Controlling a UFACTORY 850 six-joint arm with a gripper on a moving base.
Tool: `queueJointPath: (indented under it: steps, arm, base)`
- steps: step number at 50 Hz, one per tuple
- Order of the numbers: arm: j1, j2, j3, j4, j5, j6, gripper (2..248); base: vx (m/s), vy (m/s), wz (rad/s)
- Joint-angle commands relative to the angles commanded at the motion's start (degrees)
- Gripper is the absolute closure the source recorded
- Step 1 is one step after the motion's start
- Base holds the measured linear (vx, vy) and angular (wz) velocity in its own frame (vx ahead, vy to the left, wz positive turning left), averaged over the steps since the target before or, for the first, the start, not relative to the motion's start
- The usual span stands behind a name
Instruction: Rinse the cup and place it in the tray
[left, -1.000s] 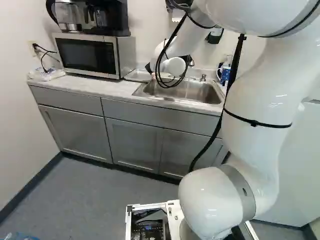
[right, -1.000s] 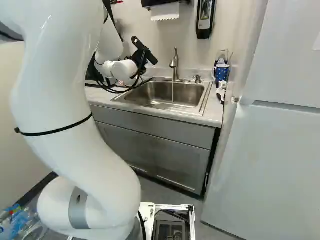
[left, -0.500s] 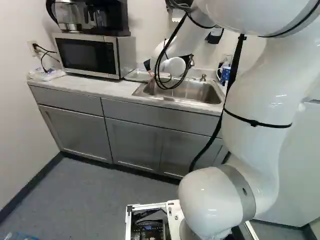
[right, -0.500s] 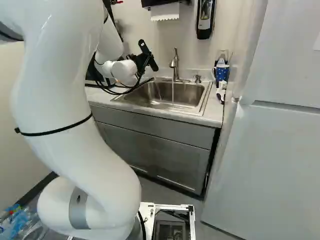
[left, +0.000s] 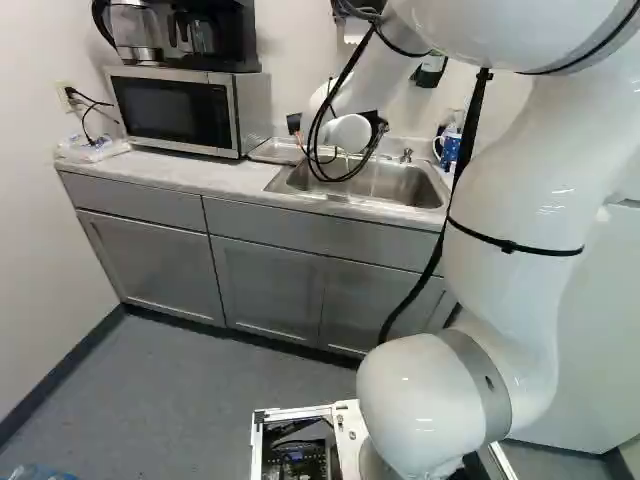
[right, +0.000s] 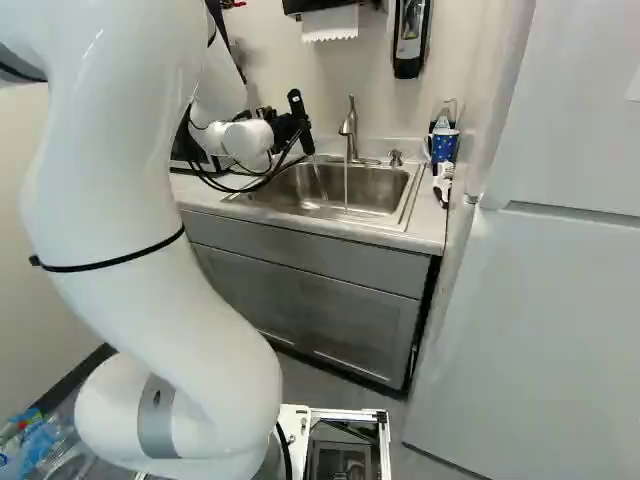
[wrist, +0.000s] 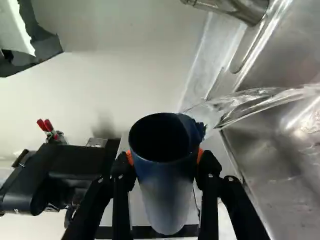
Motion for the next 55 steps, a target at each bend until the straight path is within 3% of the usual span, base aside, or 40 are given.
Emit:
queueJointPath:
  steps: [55]
  arm:
    - [0.00, 0.00, 0.00, 0.00, 0.00, 33.12, 125]
  base:
    - [0.000, 0.000, 0.000]
